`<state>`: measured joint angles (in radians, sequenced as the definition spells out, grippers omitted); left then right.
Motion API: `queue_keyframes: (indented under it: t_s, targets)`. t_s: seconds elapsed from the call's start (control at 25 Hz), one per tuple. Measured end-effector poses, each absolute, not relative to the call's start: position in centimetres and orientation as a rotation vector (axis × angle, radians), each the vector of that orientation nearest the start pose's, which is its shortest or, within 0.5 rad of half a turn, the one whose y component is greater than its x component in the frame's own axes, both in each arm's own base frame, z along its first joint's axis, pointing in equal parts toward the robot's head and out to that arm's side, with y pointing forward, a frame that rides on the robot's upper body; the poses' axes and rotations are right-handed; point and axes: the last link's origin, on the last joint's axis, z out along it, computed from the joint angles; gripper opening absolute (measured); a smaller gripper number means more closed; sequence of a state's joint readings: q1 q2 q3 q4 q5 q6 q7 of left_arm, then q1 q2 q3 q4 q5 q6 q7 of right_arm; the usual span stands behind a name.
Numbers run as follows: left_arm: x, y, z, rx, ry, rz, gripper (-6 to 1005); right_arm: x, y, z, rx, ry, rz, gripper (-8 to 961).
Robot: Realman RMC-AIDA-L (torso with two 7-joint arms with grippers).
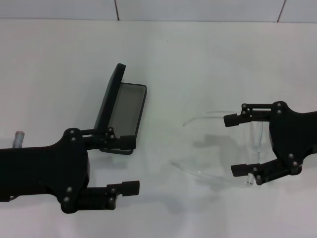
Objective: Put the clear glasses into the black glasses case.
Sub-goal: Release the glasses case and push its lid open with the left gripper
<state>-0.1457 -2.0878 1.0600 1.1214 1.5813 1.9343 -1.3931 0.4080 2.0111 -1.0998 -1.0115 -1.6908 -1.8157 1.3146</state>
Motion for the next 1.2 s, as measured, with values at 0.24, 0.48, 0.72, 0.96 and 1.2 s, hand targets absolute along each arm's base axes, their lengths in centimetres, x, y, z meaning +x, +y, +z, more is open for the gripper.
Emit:
queue_keyframes:
  t_s: [0.24,0.48,0.72,0.96,1.2]
  targets:
    - [-22.9,22.6,3.7,-2.912,-0.201,-1.040,712,20.4,29.2,3.1,-3.020,-0.074,0.786,886]
    - [-22.9,22.6,3.7,-2.911,-0.200,-1.040,711,20.4,29.2,3.1,-3.016,-0.070,0.787,885]
    - [-22.8,22.6,3.8,-2.895,-0.194,-1.066,711,20.4,29.3,3.0,-3.011,-0.067,0.787,885]
    - [-22.3,23.0,4.2,-2.836,-0.202,-1.176,710,20.8,29.3,2.7,-3.001,-0.020,0.808,885]
    - [-21.2,25.0,6.5,-2.712,-0.380,-1.263,710,21.6,29.3,2.7,-2.950,0.032,0.882,885]
